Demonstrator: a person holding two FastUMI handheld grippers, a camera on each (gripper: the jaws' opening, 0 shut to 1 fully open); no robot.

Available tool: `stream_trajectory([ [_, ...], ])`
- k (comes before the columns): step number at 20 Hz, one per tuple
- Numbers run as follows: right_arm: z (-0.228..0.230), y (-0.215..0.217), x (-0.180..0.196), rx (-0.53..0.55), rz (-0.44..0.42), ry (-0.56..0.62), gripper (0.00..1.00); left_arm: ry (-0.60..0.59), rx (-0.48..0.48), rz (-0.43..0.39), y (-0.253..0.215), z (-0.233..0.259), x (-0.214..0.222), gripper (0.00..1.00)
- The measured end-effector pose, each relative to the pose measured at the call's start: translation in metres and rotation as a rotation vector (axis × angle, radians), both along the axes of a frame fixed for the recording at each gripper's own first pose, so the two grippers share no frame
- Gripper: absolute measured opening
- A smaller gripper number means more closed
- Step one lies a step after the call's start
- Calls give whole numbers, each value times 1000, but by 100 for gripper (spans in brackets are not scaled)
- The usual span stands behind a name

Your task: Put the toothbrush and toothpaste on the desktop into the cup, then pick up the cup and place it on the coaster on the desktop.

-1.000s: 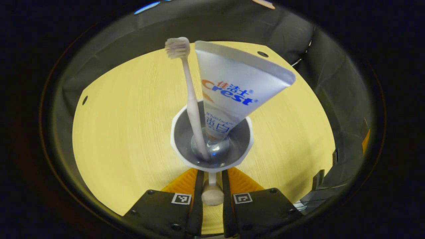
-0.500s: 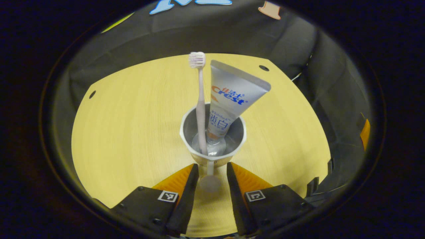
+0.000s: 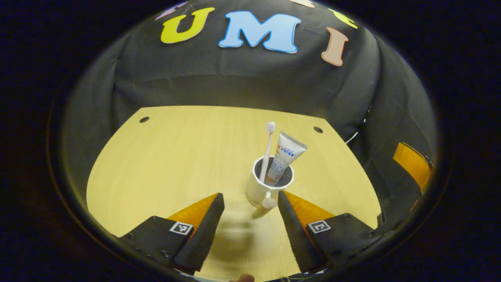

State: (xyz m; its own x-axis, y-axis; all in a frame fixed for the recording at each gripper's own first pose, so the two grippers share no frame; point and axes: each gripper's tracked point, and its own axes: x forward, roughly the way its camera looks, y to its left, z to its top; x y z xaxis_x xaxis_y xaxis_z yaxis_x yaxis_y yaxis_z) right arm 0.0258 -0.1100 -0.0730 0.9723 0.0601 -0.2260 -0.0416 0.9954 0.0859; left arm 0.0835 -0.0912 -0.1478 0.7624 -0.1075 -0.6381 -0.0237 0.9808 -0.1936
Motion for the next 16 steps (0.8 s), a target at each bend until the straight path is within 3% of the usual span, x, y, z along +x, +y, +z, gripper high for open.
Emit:
stream_trajectory([
  [1,3,2,0,-5,-4,-10,76,-42,10,8,6,9,0,95],
  [4,14,11,-2,-17,2,-42,76,-166,32,26,20,42,-3,92],
  [5,17,15,-2,-20,4,-54,71,-208,31,30,22,53,-3,96],
  [6,21,18,-2,-23,4,-66,71,-248,34,35,25,64,-3,92],
  [7,24,22,-3,-26,5,-81,71,-288,45,42,31,77,-4,96],
  [8,28,26,-4,-28,7,-97,76,-328,60,45,36,87,-3,92],
  [11,36,37,-7,-21,3,-133,71,-439,101,50,44,114,-2,100],
  [13,39,41,-9,-34,-7,-151,76,-485,110,48,47,129,-5,92],
  [14,41,44,-9,-46,-9,-164,76,-500,106,49,47,134,-6,96],
  [16,48,47,-11,-63,-16,-189,76,-522,93,53,51,140,-6,93],
])
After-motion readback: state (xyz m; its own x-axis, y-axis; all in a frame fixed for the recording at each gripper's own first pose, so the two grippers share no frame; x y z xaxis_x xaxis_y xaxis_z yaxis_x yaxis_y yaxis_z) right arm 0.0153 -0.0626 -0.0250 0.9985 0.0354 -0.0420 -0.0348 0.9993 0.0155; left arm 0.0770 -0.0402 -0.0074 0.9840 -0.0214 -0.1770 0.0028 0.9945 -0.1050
